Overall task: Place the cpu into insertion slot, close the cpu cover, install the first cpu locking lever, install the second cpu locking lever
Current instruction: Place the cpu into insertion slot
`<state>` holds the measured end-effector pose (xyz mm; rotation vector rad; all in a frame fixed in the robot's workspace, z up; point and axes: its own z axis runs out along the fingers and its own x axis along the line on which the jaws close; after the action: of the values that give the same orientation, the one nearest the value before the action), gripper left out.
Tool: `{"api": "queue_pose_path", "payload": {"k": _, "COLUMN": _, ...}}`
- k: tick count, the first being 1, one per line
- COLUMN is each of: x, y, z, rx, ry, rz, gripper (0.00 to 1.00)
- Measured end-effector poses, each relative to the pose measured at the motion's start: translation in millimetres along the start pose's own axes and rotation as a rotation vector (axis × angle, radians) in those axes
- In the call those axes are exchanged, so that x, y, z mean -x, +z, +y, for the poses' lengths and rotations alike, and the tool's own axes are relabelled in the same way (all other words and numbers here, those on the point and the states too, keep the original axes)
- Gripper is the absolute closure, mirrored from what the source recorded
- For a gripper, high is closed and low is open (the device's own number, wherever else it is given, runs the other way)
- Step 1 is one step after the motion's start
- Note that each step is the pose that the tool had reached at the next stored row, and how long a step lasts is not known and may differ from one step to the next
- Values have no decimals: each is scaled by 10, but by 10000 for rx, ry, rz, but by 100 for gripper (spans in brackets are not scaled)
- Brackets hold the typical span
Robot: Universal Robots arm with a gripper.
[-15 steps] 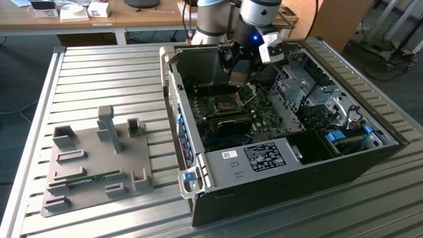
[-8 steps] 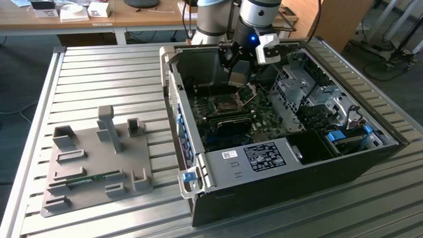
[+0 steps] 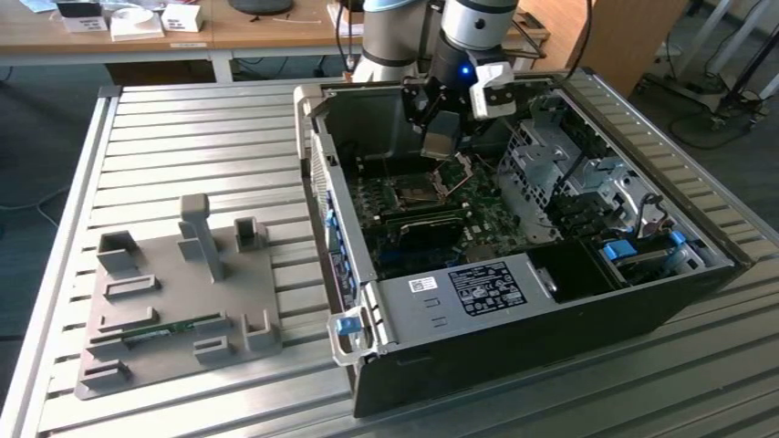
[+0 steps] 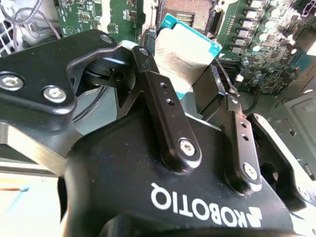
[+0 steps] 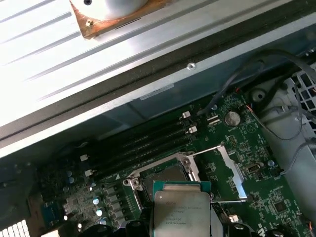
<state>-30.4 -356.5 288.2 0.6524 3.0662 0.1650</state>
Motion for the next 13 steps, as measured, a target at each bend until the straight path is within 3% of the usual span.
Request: {"api": "queue_pose_path", "payload": {"k": 13, "x": 1, "y": 15, "z": -1, "rx": 46, "ry": 2342, "rz": -243, "gripper": 46}}
